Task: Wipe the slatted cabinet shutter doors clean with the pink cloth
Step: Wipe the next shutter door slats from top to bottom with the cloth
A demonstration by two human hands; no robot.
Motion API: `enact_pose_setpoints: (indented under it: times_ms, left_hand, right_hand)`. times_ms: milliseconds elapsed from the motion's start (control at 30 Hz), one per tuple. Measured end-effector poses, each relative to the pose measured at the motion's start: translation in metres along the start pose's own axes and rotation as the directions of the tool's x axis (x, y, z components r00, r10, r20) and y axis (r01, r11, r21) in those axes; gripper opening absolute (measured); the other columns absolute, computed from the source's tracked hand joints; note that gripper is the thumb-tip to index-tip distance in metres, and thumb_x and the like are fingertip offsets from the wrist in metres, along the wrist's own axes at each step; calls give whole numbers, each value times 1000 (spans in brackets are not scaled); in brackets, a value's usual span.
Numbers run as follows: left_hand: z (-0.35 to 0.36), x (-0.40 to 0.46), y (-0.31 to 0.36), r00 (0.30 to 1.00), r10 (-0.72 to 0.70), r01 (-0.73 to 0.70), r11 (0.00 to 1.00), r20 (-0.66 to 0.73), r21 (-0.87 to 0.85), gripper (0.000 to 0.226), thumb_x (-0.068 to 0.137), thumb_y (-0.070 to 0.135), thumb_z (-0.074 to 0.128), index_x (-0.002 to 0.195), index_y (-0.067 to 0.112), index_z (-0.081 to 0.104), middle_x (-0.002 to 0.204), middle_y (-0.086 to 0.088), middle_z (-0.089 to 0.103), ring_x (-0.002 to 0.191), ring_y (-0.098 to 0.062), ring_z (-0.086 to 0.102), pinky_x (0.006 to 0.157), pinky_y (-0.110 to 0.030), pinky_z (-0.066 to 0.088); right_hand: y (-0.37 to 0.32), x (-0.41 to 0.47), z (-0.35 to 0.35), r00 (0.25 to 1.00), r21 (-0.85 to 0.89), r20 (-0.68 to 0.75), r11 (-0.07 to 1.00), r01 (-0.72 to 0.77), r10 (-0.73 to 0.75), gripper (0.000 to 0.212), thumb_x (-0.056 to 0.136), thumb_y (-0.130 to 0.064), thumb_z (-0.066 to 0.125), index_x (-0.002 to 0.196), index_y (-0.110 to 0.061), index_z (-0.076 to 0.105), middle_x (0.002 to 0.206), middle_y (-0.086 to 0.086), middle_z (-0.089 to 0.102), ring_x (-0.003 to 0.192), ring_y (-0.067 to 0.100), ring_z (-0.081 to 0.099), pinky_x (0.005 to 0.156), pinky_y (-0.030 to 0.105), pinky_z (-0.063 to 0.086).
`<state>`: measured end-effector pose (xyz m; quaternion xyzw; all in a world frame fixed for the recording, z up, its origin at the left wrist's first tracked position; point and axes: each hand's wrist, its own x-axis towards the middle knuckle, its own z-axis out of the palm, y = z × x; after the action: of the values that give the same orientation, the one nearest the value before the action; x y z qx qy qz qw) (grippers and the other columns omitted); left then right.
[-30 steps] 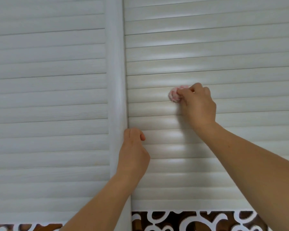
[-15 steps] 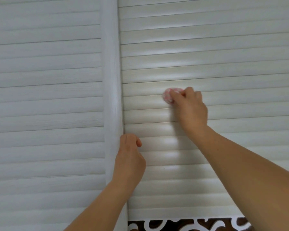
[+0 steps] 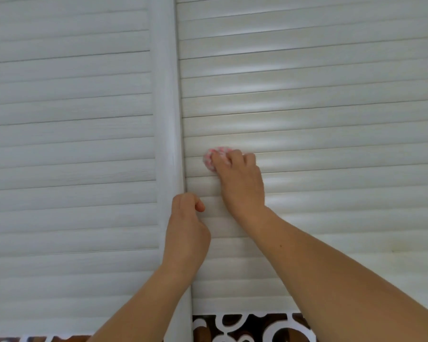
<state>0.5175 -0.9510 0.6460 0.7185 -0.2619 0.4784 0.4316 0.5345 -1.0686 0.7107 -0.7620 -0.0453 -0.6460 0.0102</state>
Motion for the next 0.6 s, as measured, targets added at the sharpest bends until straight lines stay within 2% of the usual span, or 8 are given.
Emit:
enact_pose_setpoints:
  times_ms: [167,233,300,367,433,600]
  left_hand:
    - [-5,-8,0,1000,-17,17,999,0,32,38,70,-23,37,83,12,43,90,-3,43,71,-4,41,67,-4,34]
    - [-5,-13,2,999,-26,25,999,23,46,37,70,-23,37,83,12,43,92,-3,42,71,-7,39,66,-3,34]
    - [-3,-15,3,999,-23,21,999,33,47,39,70,-24,36,84,12,42,93,-3,42,76,-12,40,66,-2,33]
    - [2,-17,5,999,-28,26,999,42,48,40,71,-24,35,84,13,42,95,-2,41,81,-14,41,67,0,31]
    - [7,-18,5,997,-46,44,998,61,41,39,72,-23,34,85,13,43,97,-1,41,82,-13,41,67,0,31]
    - [21,-21,11,991,-68,66,998,113,23,40,72,-24,31,85,13,43,98,1,41,77,-8,39,66,1,33]
  right_hand:
    - [-9,-45,12,969,34,112,975,219,-221,65,42,-9,86,104,-21,72,91,7,65,66,29,56,52,29,43]
    - [0,-57,13,953,16,119,961,277,-277,59,46,-11,84,104,-21,72,93,4,64,67,28,55,54,29,43]
    - [14,-60,9,949,-33,71,950,309,-306,45,60,-12,74,104,-22,71,94,3,63,69,28,54,55,30,42]
    - [33,-60,2,960,-83,53,957,279,-275,38,71,-15,52,104,-23,71,92,3,63,70,28,55,56,31,42]
    - [54,-62,-9,979,-134,38,970,203,-200,44,74,-16,41,106,-23,70,89,4,63,69,29,55,56,31,42]
    - [114,-75,-33,999,-184,-15,982,-51,49,38,75,-15,46,105,-14,68,86,16,61,68,36,56,54,36,45]
